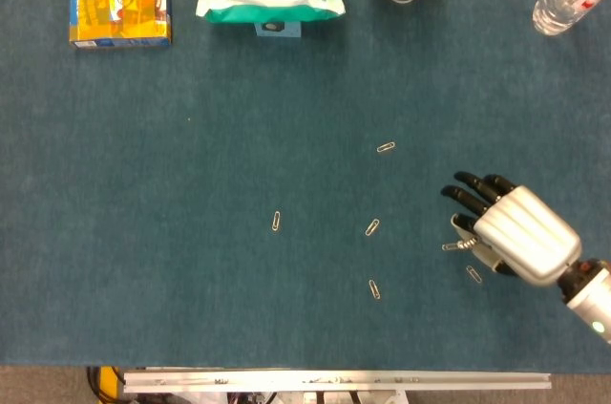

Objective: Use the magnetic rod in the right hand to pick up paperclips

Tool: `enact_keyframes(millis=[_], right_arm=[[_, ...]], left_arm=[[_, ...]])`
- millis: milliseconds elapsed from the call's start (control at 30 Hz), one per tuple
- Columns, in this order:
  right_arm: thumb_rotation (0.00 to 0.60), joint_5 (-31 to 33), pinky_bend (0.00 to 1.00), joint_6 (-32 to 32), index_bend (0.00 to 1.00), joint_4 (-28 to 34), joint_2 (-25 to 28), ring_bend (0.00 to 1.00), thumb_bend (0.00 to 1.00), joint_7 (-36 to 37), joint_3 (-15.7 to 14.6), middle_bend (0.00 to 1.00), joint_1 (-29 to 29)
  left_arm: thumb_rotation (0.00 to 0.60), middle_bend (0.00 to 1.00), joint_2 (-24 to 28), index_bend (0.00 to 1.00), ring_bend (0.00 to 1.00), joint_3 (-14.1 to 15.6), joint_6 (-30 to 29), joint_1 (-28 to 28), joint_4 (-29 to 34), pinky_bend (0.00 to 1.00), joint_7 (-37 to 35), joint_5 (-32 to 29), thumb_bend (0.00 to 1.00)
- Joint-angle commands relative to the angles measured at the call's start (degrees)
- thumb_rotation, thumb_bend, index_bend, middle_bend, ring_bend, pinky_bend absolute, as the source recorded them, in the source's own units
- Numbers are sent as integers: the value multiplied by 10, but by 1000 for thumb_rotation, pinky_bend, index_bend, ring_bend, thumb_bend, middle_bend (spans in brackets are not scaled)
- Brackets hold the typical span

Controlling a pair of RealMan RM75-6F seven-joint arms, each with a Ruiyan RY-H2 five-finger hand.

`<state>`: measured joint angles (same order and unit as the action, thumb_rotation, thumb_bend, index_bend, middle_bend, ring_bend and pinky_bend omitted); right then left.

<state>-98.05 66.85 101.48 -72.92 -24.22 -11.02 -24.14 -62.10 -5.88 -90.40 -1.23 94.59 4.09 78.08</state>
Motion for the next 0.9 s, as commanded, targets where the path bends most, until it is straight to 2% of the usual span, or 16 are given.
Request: enact_keyframes(millis=[33, 267, 900], right_arm=[[600, -15, 296, -1, 562, 2, 11, 143, 312, 14, -10, 244, 3], [600, -33, 296, -2, 562, -6, 25, 143, 312, 37, -23, 244, 11], [600, -47, 296, -19, 562, -21, 26, 143, 313, 47, -25, 244, 25]], left_arm=[[600, 161, -1, 222, 136, 0, 0, 0, 1, 310, 3, -1, 54], [600, 161, -1, 222, 136, -1, -1, 0, 1, 310, 6, -2, 54], [600, 161, -1, 222, 136, -2, -2, -1, 1, 310, 2, -2, 54]])
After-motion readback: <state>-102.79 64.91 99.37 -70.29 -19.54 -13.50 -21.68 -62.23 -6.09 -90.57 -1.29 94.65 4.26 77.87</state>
